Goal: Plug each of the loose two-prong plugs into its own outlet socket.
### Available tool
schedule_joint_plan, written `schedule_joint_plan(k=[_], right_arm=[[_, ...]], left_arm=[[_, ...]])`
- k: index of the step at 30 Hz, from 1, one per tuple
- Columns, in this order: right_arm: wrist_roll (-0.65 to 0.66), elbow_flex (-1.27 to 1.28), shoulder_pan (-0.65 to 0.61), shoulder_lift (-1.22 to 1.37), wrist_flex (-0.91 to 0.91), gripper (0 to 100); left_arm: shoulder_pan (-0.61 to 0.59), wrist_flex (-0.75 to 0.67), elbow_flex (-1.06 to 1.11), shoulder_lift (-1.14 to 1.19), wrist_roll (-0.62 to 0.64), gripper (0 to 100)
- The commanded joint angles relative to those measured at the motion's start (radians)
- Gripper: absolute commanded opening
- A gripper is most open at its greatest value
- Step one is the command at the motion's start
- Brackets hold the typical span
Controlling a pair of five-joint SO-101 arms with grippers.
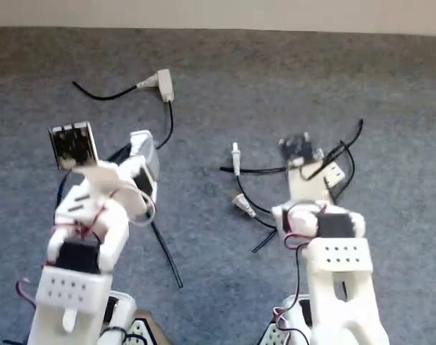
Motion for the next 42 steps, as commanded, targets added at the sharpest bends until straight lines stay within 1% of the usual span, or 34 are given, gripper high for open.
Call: schedule_joint_plan(k=[1,3,6,8,13,17,19,23,25,28,34,37,42], right_arm=[[-0.077,0.173,0.004,-0.015,-0.205,0.7],[-0.123,0.268,0.004,-0.015,-0.302,0.7],[-0.132,0.371,0.004,-0.015,-0.395,0.7],[-0.135,0.395,0.004,-0.015,-0.437,0.7],[-0.14,0.395,0.004,-0.015,-0.44,0.7],[-0.138,0.395,0.004,-0.015,-0.44,0.7],[-0.138,0.397,0.004,-0.015,-0.44,0.7],[-0.137,0.397,0.004,-0.015,-0.441,0.7],[-0.137,0.397,0.004,-0.015,-0.441,0.7],[-0.135,0.397,0.004,-0.015,-0.441,0.7],[-0.135,0.397,0.002,-0.015,-0.441,0.7],[-0.135,0.397,0.002,-0.015,-0.441,0.7],[-0.133,0.401,-0.031,-0.015,-0.441,0.7]], left_arm=[[-0.056,0.081,-0.208,0.271,0.006,1],[-0.073,0.153,-0.321,0.421,0.011,1],[-0.094,0.255,-0.503,0.639,0.012,1],[-0.099,0.33,-0.624,0.763,0.012,1],[-0.099,0.489,-0.851,0.984,0.012,1],[-0.099,0.577,-0.932,1.063,0.02,1],[-0.099,0.628,-0.94,1.069,0.109,1],[-0.101,0.726,-0.944,1.067,0.367,1],[-0.099,0.741,-0.944,1.067,0.454,1],[-0.096,0.747,-0.937,1.072,0.529,1],[-0.111,0.77,-0.898,1.079,0.542,1],[-0.12,0.72,-0.839,1.079,0.537,1],[-0.122,0.608,-0.769,1.079,0.532,1]])
